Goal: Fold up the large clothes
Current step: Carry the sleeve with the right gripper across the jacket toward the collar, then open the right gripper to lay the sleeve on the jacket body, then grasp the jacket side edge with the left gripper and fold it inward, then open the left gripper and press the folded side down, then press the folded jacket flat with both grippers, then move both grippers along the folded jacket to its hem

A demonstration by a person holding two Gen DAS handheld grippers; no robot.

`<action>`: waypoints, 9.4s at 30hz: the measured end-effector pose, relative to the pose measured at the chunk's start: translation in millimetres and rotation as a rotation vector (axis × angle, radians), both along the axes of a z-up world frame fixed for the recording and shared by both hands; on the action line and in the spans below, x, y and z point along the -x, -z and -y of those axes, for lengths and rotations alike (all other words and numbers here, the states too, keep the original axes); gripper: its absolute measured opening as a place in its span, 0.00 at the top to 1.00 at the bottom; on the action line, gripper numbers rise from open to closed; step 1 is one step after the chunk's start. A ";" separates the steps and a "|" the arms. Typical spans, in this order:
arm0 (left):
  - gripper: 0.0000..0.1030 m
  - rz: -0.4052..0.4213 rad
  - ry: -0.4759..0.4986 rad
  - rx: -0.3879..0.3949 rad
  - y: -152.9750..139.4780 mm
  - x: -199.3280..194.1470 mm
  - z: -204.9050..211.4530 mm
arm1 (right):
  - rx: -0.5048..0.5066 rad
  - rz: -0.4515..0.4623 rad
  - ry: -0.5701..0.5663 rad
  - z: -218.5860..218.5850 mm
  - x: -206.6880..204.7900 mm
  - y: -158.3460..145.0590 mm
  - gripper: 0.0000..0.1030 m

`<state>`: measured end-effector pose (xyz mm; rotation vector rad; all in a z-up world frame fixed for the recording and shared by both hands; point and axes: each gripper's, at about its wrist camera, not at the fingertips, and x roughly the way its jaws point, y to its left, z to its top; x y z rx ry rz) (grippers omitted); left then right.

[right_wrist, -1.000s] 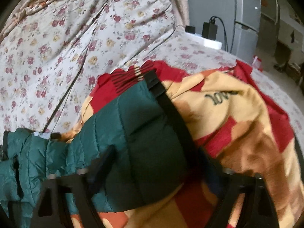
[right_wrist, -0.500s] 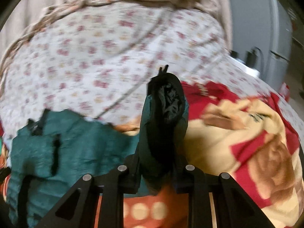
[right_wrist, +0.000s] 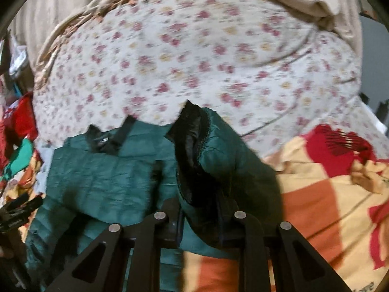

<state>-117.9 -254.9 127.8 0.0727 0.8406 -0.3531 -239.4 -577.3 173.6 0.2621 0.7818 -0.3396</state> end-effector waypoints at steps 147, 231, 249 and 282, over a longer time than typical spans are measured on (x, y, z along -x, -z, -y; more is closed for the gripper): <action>0.33 0.027 -0.038 -0.030 30.2 -90.6 -31.4 | -0.048 -0.061 -0.037 -34.5 -74.5 41.2 0.25; 0.01 -0.028 -0.015 -0.060 42.8 -67.9 -34.3 | -0.022 -0.141 0.013 -66.9 -54.4 73.0 0.18; 0.01 -0.064 0.044 -0.097 35.2 -8.6 -94.6 | -0.028 -0.174 0.027 -88.9 -0.1 66.0 0.18; 0.01 -0.206 0.010 -0.052 60.0 65.0 -203.7 | -0.132 -0.262 0.004 -142.1 102.8 77.5 0.18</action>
